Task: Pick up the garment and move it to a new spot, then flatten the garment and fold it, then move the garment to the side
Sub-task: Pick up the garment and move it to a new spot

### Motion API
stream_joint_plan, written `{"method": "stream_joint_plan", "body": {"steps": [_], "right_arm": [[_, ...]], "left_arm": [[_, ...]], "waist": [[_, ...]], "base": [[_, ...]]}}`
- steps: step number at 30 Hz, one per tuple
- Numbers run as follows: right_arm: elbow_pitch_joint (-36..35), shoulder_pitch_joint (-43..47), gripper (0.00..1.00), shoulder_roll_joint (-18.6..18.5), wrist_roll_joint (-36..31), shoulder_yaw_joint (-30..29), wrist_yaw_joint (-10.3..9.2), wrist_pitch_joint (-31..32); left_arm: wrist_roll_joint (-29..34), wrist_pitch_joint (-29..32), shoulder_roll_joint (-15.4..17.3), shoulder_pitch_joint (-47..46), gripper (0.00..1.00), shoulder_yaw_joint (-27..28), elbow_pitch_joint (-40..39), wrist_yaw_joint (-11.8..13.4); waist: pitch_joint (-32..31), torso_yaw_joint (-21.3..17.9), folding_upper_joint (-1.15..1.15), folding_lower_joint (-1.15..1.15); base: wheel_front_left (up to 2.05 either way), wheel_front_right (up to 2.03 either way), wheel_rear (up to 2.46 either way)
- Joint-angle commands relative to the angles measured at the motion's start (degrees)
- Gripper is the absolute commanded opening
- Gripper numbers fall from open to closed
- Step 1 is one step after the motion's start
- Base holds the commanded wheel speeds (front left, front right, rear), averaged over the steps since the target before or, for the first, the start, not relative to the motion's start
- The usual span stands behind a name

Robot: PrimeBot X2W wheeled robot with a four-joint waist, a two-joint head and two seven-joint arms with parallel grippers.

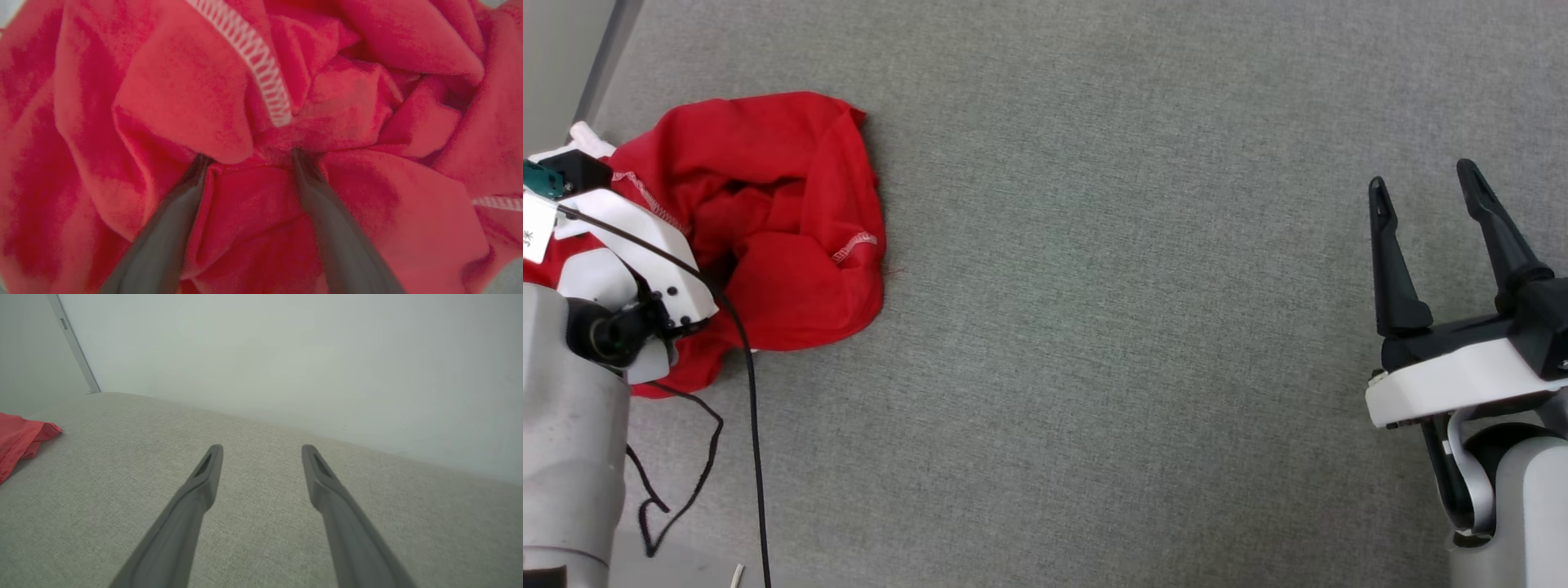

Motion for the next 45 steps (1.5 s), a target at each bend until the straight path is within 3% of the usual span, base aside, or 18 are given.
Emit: {"method": "stream_joint_plan", "body": {"steps": [1,3,4,5,6,7,11,19,29,35,45], "right_arm": [[0.11,-1.08,1.0,0.03,0.0,0.16,-0.02,-0.18],[0.25,-1.05,1.0,0.02,-0.1,0.15,-0.03,-0.19],[0.36,-1.02,1.0,0.02,-0.06,0.19,-0.03,-0.16],[0.37,-1.03,1.0,0.02,0.04,0.25,-0.03,-0.13],[0.4,-1.07,1.0,0.02,0.15,0.27,-0.03,-0.07],[0.51,-1.1,1.0,0.02,0.33,0.23,-0.03,-0.09],[0.54,-0.96,1.0,0.02,-0.2,-0.11,-0.03,-0.38],[2.17,1.15,1.0,0.02,1.82,-1.51,-0.03,-1.77],[4.51,5.24,1.0,0.04,5.43,-2.95,-0.03,-3.62],[5.32,7.77,1.0,0.02,6.88,-3.3,-0.03,-3.98],[4.24,10.59,1.0,0.05,8.18,-3.48,-0.02,-3.16]], "left_arm": [[-0.81,2.04,-0.08,-0.2,1.0,-0.97,1.35,0.01],[-1.42,4.54,-0.49,0.55,1.0,-2.54,3.16,0.0],[-2.15,5.36,-0.81,0.82,0.91,-2.87,4.13,0.0],[-2.4,5.7,-1.11,0.98,0.45,-3.27,4.66,-0.01],[-2.34,4.65,-1.04,1.0,0.05,-3.66,4.84,-0.01],[-2.6,4.29,-1.12,1.25,0.0,-4.02,5.31,-0.01],[-1.91,-0.59,-0.22,0.98,0.0,-5.44,5.13,-0.01],[3.7,-20.56,1.96,-2.24,0.0,-6.26,3.88,2.01],[8.8,-38.62,0.11,-3.06,0.0,-7.97,-2.63,4.92],[9.71,-43.38,-2.59,-0.31,0.0,-9.41,-10.11,5.98],[9.3,-46.09,-8.82,8.99,0.0,-13.11,-26.57,8.14]], "waist": [[0.72,-0.74,0.0,-0.01],[0.82,-0.98,0.0,-0.01],[0.77,-1.12,0.0,-0.01],[0.71,-1.24,0.0,-0.01],[0.64,-1.36,0.0,-0.01],[0.44,-1.52,0.0,-0.01],[-0.52,-1.65,0.0,-0.01],[-6.16,-0.79,0.0,-0.01],[-15.34,-1.55,0.0,-0.01],[-19.17,-4.92,0.0,-0.01],[-21.06,-14.63,0.0,-0.01]], "base": [[0.0,0.0,0.0],[0.0,0.0,0.0],[0.0,0.0,0.0],[0.0,0.0,0.0],[0.0,0.0,0.0],[0.0,0.0,0.0],[0.0,0.0,0.0],[0.0,0.0,0.0],[0.0,0.0,0.0],[0.0,0.0,0.0],[0.0,0.0,0.0]]}}
